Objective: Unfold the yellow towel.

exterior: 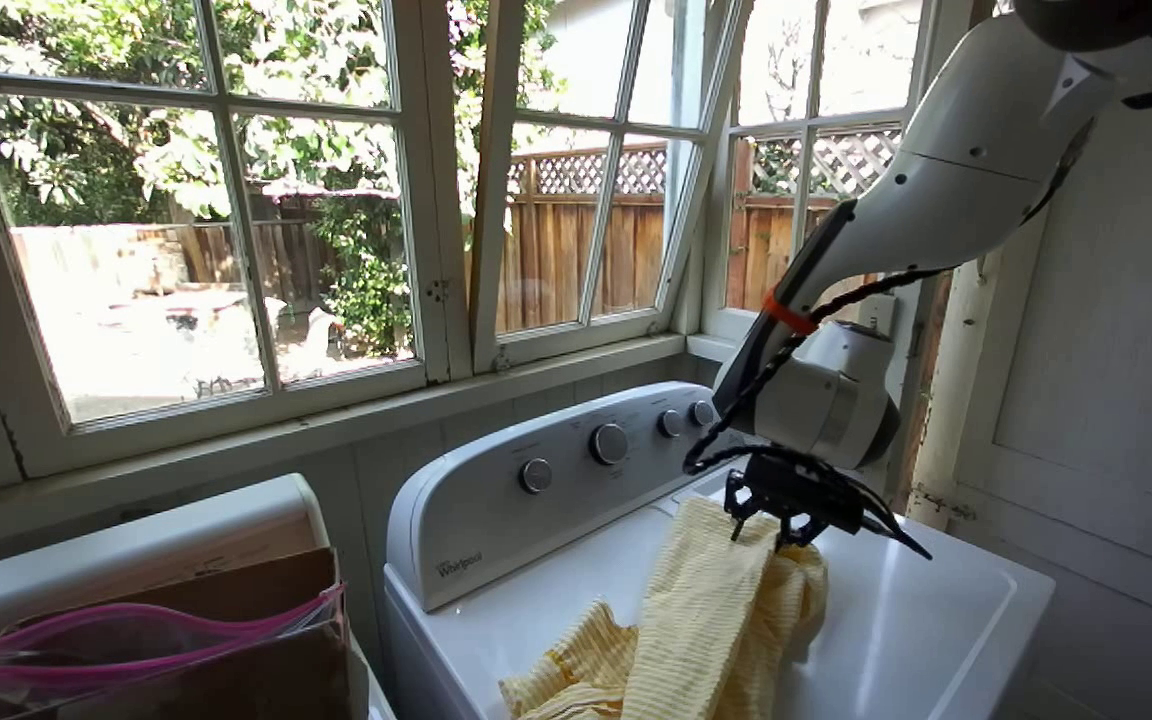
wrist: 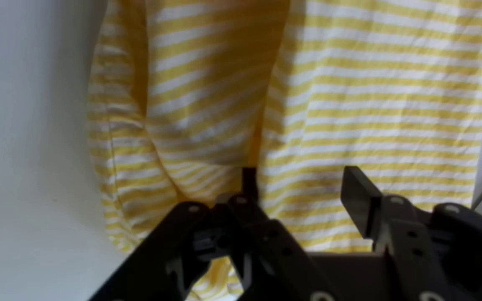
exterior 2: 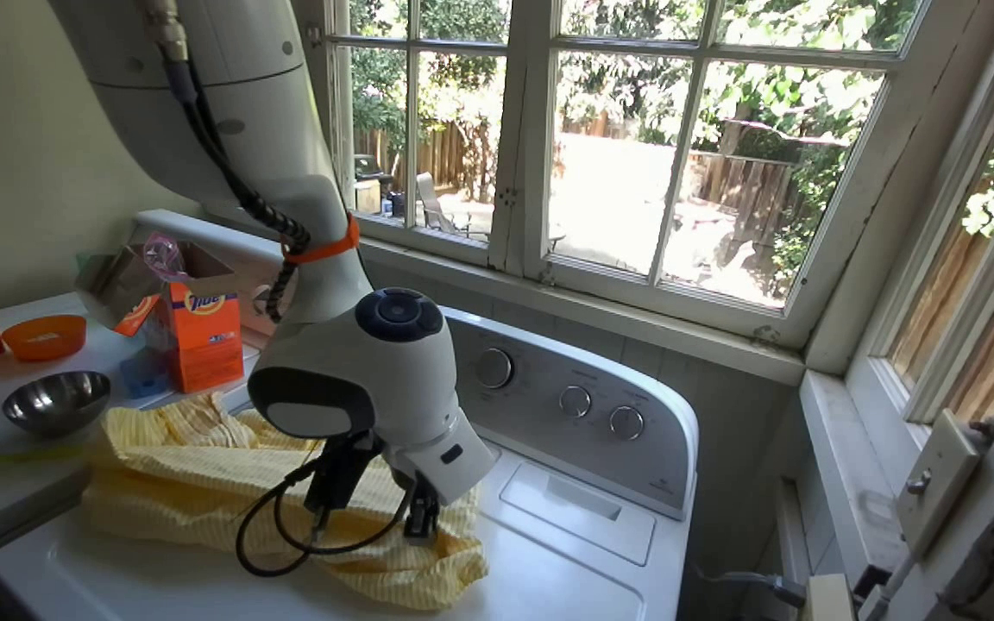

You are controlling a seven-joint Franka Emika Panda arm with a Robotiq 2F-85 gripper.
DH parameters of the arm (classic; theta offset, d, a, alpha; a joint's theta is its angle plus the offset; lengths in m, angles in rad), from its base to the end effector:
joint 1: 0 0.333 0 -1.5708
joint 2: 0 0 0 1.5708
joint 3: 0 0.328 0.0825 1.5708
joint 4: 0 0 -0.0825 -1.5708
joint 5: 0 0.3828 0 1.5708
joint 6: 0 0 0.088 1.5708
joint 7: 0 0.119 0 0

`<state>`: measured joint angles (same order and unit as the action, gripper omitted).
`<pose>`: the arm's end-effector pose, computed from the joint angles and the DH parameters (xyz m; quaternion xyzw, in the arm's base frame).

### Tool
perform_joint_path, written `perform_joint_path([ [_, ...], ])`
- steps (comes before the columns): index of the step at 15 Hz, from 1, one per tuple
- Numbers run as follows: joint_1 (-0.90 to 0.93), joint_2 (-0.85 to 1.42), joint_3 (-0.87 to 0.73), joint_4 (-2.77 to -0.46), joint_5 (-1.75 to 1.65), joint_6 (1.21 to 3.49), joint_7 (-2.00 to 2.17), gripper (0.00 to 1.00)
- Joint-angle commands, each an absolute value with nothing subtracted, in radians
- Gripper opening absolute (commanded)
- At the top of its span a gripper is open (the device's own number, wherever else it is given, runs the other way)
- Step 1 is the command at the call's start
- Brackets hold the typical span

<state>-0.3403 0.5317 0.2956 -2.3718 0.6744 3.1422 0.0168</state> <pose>0.5029 -0.0669 0.1257 -0.9121 0.3825 -0.1004 0.1082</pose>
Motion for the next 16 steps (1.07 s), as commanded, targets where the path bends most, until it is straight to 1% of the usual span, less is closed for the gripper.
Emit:
perform_joint_path([
  [1,-0.394,0.578,0.347,-2.362,0.679,3.206,-0.018,0.25],
  [4,-0.415,0.575,0.357,-2.361,0.674,3.216,-0.018,0.03],
  [5,-0.423,0.568,0.361,-2.361,0.674,3.214,-0.019,0.00],
  [11,-0.458,0.502,0.353,-2.355,0.682,3.157,0.001,0.00],
  [14,-0.500,0.410,0.350,-2.359,0.681,3.042,0.003,0.00],
  [16,-0.578,0.345,0.399,-2.338,0.700,2.929,-0.024,0.00],
])
